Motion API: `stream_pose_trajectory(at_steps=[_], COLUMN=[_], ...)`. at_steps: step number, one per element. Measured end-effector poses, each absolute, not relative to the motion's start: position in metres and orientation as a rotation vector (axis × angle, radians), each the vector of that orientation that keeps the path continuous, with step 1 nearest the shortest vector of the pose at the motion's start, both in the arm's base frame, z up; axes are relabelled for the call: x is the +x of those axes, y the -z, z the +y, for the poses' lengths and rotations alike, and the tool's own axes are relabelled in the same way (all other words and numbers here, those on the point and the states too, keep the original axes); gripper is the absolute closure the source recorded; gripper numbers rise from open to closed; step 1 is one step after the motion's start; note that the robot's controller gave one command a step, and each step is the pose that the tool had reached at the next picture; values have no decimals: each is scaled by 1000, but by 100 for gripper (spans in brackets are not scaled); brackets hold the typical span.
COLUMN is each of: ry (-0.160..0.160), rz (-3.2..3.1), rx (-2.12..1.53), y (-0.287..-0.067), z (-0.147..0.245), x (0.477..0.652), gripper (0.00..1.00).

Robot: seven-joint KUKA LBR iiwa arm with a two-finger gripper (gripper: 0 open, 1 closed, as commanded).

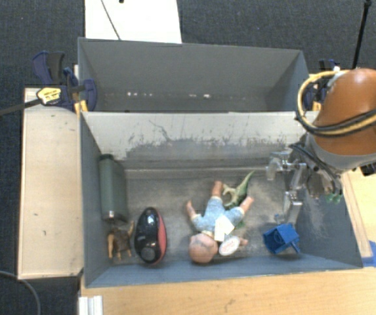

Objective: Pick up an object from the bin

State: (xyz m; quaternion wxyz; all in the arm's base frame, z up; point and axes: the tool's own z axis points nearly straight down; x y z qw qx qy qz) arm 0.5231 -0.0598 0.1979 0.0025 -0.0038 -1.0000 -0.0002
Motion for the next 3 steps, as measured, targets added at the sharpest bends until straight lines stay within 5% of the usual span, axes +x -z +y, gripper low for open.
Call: stream_pose_trajectory(at_steps=[1, 3], ry=[-1, 1], rz=[-3145, -3144], rx=[-9, 106], y=[-202, -104], z=[-60, -35], x=[525, 497], gripper=[0, 0])
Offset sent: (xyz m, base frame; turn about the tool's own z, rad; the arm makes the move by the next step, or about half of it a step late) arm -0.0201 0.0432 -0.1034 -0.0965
